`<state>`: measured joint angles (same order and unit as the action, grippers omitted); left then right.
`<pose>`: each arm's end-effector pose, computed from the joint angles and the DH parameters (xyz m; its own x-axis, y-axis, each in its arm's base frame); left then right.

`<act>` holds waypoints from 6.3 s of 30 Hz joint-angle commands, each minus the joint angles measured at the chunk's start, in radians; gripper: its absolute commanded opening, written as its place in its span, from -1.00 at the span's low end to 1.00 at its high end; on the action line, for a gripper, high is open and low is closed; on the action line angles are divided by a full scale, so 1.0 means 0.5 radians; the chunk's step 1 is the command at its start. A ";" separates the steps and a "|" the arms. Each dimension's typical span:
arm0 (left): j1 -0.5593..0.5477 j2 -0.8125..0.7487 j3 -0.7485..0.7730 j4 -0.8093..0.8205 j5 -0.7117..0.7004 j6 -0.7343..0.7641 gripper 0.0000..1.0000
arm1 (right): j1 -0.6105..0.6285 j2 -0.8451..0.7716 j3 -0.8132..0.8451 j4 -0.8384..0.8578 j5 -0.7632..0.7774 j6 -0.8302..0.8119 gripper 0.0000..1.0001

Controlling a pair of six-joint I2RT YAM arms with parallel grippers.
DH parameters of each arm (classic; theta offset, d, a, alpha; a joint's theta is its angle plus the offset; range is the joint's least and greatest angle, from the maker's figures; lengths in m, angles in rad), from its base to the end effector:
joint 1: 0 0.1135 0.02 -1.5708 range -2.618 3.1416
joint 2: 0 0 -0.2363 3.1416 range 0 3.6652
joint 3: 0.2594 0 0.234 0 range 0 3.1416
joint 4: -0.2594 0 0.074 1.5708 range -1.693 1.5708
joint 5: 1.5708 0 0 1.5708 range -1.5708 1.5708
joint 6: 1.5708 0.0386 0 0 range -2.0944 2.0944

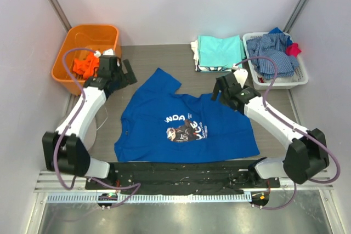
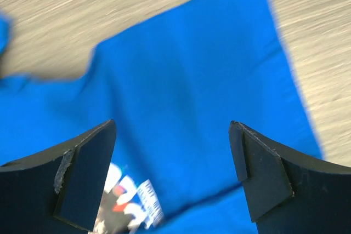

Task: Fold and stack the t-shirts
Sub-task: Fold the tshirt

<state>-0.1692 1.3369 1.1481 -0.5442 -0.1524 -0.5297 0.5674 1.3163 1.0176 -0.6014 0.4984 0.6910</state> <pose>0.2790 -0.0417 0.2848 -0.5971 -0.4046 -0.6927 -0.2856 0.9141 -0.2878 0.2304 0.1249 0.2485 -0.6503 0.2494 -0.7176 0.2503 0.9622 0.1075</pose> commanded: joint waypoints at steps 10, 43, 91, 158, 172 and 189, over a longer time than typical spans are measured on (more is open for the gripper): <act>-0.011 1.066 0.873 0.205 0.338 0.473 0.99 | -0.595 0.423 0.042 0.408 -0.429 -0.376 0.86; -0.018 1.446 0.934 0.487 0.559 0.464 0.99 | -0.969 1.297 0.591 0.650 -0.126 -0.575 0.84; -0.033 1.780 1.268 0.435 0.563 0.498 0.99 | -0.978 1.307 0.505 0.555 -0.322 -0.572 -0.98; -0.177 1.975 1.732 0.220 0.415 0.740 -1.00 | -0.978 1.071 0.539 0.506 -0.420 -0.538 -0.98; -0.180 1.564 1.616 0.113 0.428 0.710 -1.00 | -0.978 0.742 0.524 0.353 -0.435 -0.523 -0.98; -0.177 0.573 0.674 -0.001 0.191 0.618 -1.00 | -0.981 0.190 0.005 0.181 -0.319 -0.406 -0.98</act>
<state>-0.2649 1.7538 1.5566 -0.5404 -0.0113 -0.2012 0.0807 1.4658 1.0660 -0.4889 0.3046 0.4587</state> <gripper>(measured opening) 0.014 0.031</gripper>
